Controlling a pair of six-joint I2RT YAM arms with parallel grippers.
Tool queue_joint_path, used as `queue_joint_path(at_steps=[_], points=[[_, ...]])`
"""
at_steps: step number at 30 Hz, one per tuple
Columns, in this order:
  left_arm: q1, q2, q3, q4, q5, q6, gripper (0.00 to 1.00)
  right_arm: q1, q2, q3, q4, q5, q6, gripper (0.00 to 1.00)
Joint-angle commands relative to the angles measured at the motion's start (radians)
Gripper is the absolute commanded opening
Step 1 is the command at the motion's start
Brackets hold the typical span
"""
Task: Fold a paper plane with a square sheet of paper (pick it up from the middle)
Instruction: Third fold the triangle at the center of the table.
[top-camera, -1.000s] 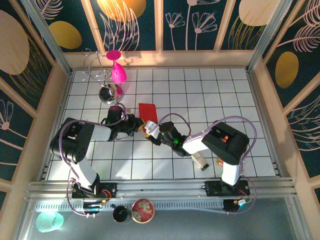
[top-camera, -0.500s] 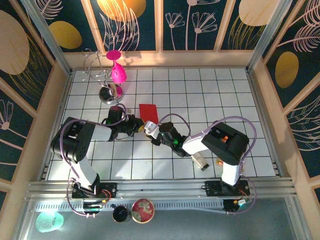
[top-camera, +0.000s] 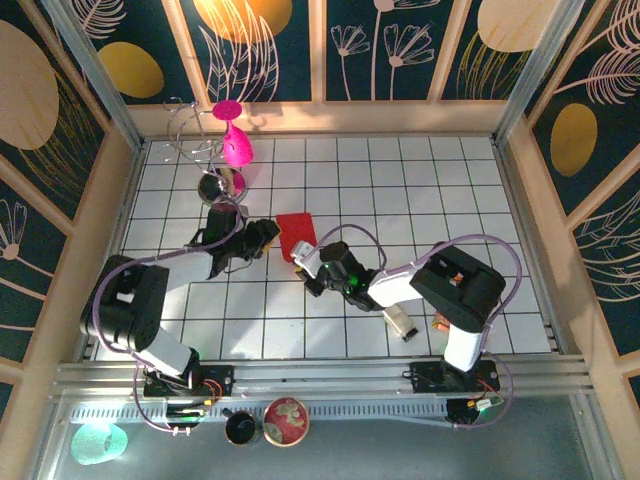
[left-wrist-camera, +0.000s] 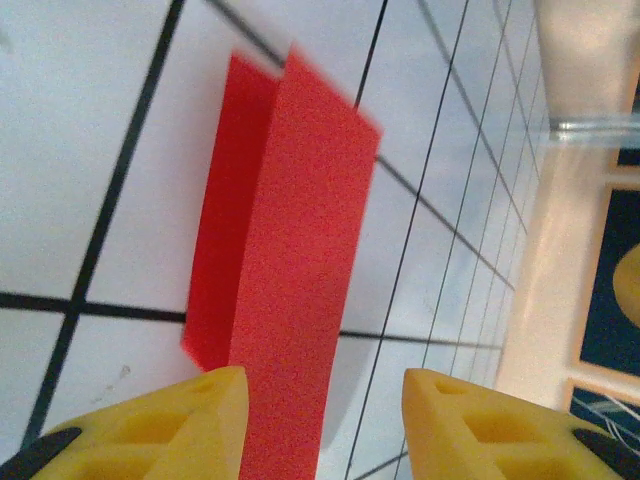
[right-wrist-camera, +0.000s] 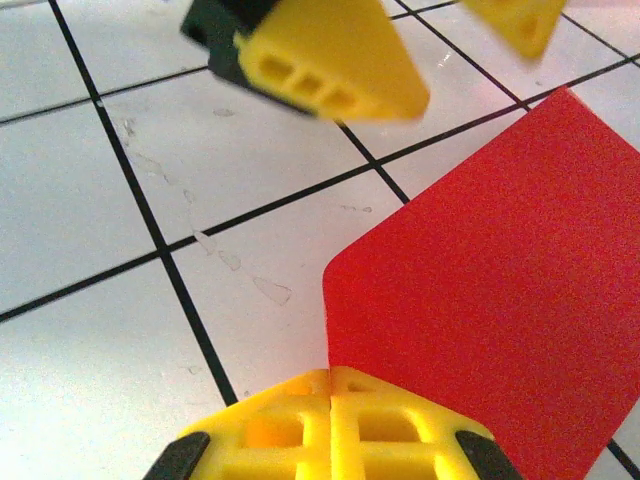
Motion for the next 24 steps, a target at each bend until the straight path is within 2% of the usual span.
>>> queue_joint_path(at_steps=[1, 5, 12, 18, 24], points=[[-0.001, -0.053, 0.047, -0.126, -0.106, 0.102, 0.44, -0.025, -0.046, -0.019, -0.054, -0.115, 0.121, 0.0], [-0.044, -0.022, 0.091, -0.119, -0.076, 0.137, 0.4, -0.039, -0.053, -0.027, -0.066, -0.197, 0.204, 0.0], [-0.133, 0.159, 0.21, -0.12, -0.028, 0.163, 0.29, -0.052, -0.065, -0.05, -0.057, -0.273, 0.307, 0.0], [-0.159, 0.311, 0.322, -0.202, -0.025, 0.227, 0.24, -0.066, -0.077, -0.074, -0.026, -0.302, 0.365, 0.0], [-0.167, 0.388, 0.394, -0.247, -0.021, 0.262, 0.22, -0.095, -0.06, -0.081, 0.014, -0.329, 0.426, 0.0]])
